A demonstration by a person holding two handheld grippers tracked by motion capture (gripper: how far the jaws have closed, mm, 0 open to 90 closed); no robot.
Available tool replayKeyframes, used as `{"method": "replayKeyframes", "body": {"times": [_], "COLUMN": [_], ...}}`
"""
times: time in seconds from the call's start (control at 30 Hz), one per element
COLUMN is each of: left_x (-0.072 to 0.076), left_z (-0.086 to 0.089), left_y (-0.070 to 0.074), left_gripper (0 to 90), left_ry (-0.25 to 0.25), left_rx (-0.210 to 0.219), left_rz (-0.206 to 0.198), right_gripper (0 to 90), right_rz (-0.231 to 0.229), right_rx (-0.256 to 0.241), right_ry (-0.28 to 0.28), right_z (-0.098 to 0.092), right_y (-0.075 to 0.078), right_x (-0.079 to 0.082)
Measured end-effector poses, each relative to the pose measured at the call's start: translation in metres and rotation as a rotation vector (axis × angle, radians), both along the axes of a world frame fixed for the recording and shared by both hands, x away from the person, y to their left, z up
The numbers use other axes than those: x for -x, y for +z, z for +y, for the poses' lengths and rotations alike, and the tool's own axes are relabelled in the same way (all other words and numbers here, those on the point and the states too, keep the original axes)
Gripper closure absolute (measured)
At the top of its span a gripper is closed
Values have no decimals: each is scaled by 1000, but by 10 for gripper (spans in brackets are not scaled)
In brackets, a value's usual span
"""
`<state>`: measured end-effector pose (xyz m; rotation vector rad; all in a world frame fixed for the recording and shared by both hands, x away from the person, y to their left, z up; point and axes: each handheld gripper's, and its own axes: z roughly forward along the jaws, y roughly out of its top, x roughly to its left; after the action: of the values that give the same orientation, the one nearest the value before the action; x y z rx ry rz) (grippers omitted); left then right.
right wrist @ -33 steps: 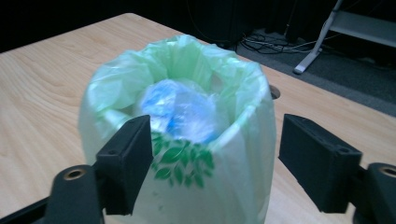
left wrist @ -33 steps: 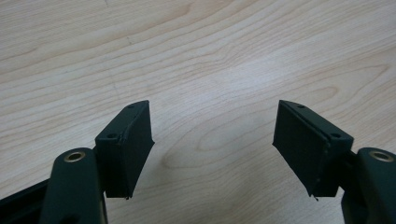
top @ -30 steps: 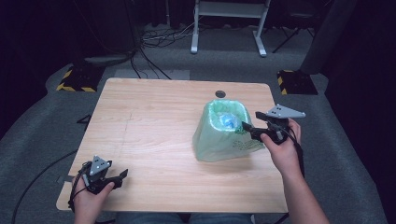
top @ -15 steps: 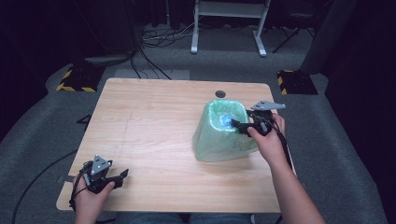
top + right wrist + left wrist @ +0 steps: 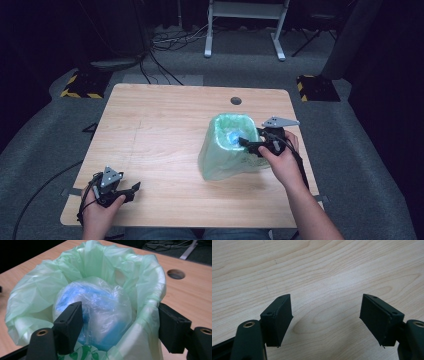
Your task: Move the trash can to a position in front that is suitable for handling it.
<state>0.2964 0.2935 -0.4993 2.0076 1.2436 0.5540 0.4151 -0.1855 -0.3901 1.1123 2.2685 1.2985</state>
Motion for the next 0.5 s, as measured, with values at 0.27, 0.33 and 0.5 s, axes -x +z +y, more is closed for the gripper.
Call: {"method": "replayKeyframes", "body": {"times": [0.27, 0.33, 0.5], "left_x": [0, 0, 0], "left_z": [-1, -1, -1], "left_y": [1, 1, 2], "left_gripper": [256, 255, 255], "left_ry": [-6, -7, -8], "left_rx": [0, 0, -2], "left_rz": [1, 0, -2], "right_gripper": [224, 232, 233], "right_rz": [24, 24, -29], "right_rx": [-52, -71, -54], "right_ry": [19, 33, 27], "right_z": [25, 29, 26], "right_y": [2, 0, 10], "right_x": [42, 51, 58]}}
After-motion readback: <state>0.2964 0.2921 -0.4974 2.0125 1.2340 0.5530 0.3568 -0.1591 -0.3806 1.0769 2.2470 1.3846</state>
